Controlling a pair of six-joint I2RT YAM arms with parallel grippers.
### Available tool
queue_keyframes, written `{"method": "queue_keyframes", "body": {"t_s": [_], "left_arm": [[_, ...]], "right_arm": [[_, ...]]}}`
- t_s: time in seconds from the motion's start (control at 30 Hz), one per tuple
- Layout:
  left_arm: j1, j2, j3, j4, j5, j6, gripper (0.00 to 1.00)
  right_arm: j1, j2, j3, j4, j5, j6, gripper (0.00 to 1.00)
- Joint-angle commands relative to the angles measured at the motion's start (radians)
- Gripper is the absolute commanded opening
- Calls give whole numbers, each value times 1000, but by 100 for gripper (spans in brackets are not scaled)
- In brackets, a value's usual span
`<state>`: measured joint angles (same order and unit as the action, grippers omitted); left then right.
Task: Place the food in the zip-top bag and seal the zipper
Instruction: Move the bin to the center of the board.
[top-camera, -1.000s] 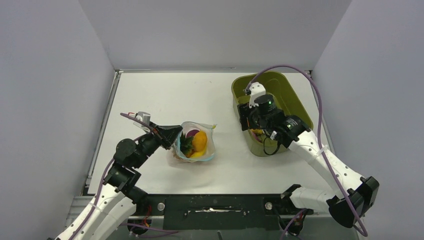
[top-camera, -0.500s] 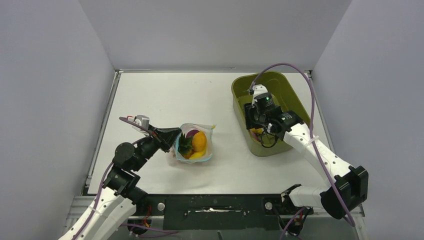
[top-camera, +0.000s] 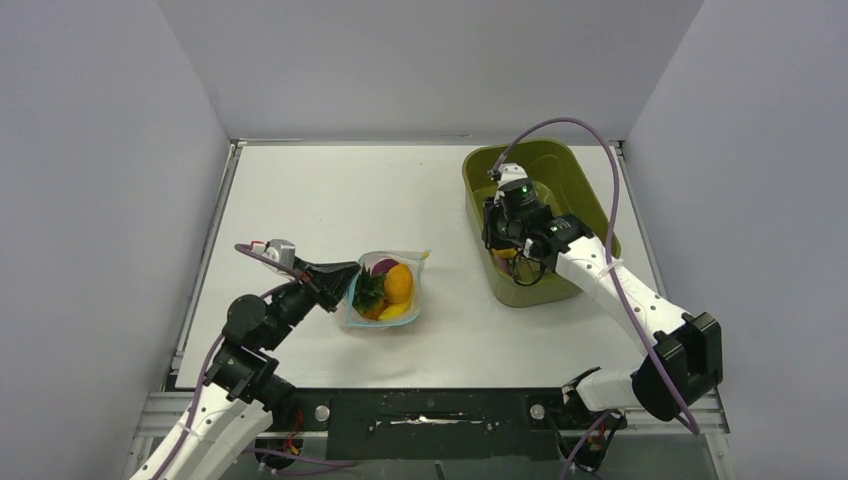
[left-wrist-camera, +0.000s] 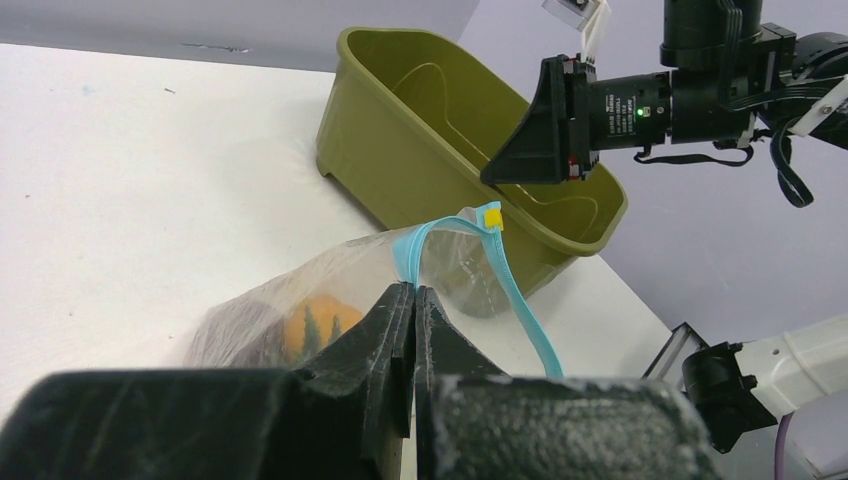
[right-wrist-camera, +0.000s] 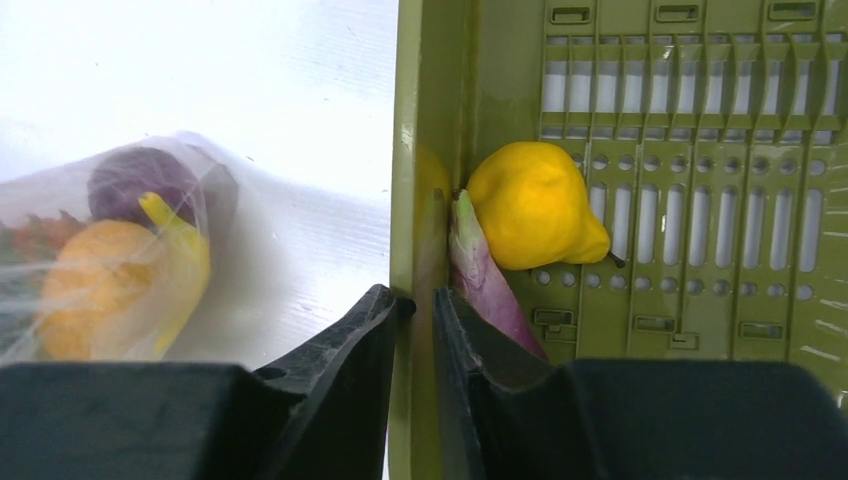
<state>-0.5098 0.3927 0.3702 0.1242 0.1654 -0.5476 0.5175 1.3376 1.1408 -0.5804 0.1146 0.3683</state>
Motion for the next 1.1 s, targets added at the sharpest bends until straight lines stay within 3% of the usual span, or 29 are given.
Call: {"method": "queue_keyframes", "body": {"t_s": [0.0,0.2,0.53,0.67,0.77,0.9,1.07], "left_arm": [[-4,-19,13,34,16,-7,0],[-4,-18,3,40,17,-4,0],[-4,3,24,20,0,10,0],[-4,12,31,15,-13,19,0],[-4,29,44,14,-11,24,0],[-4,42,58,8,-8,36,0],[-4,35,52,8,-11,40,0]], "right_arm": [[-2,57,12,36,5,81,20],[2,80,5,106,28,176,13],[4,112,-7,285,46,239,15],[5,139,37,301,33,237,22],[3,144,103,209,94,254,26],[-2,107,184,60,211,361,50],[-2,32,223,-107,338,547,58]]}}
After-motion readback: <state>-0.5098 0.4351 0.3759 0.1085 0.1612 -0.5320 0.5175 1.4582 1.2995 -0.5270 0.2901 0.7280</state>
